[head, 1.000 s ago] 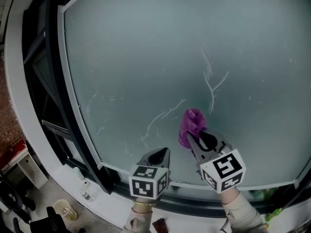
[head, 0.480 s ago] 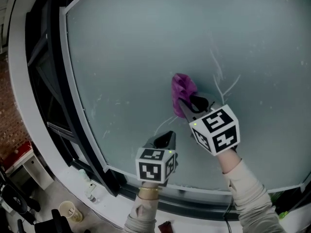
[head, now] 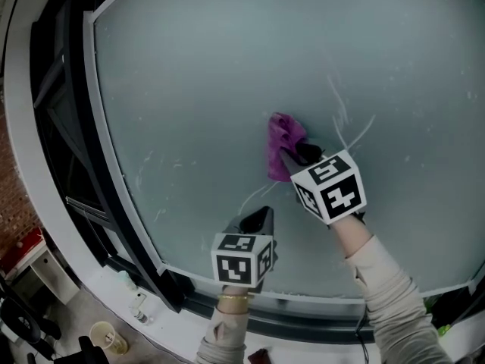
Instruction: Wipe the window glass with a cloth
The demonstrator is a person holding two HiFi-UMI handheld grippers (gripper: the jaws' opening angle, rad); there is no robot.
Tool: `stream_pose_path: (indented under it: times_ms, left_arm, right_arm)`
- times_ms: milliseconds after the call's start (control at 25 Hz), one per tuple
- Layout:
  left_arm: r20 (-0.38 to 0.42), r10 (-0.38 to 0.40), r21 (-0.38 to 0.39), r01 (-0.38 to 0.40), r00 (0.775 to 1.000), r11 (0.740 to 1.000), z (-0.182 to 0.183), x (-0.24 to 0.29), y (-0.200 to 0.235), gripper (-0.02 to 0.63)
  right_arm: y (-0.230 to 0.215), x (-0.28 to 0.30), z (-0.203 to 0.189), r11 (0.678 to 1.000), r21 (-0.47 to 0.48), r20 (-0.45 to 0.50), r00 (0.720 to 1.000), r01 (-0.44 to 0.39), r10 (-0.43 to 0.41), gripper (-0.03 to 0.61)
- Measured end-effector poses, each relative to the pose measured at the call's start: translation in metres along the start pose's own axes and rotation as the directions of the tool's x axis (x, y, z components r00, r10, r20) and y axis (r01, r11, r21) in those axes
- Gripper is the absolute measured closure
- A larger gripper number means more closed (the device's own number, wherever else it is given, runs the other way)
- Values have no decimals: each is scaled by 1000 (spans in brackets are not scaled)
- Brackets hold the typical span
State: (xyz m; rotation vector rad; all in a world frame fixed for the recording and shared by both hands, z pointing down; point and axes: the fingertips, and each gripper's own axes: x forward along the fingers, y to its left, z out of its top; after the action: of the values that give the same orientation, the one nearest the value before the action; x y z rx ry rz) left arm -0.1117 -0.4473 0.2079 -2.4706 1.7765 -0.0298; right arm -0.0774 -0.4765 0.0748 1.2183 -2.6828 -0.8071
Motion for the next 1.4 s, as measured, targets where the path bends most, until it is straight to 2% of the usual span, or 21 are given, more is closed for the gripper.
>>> stream_pose_path:
  times_ms: [400,800,1080,1400]
  left_arm:
    - [-21,-44,-8,44,999,999,-26,11,-26,609]
    - [-67,-69,-104,61,995,993,-81,8,-45,609]
    - [-109,-93,-124,80,990,989,-118,-2,-52,609]
    - [-136,-121,-140,102,983,985,-153,-11,-58,609]
  right_arm:
    - [-38,-40,-27,996,-25,-35,996,82,-83,524]
    - [-92,-110,-55,977,-51,-97,973,207,-211,525]
    - [-135,-161,-79,946,-65,-152,934,317,-323,524]
    - [-181,-219,-101,891,-85,-208,867,446,-454,524]
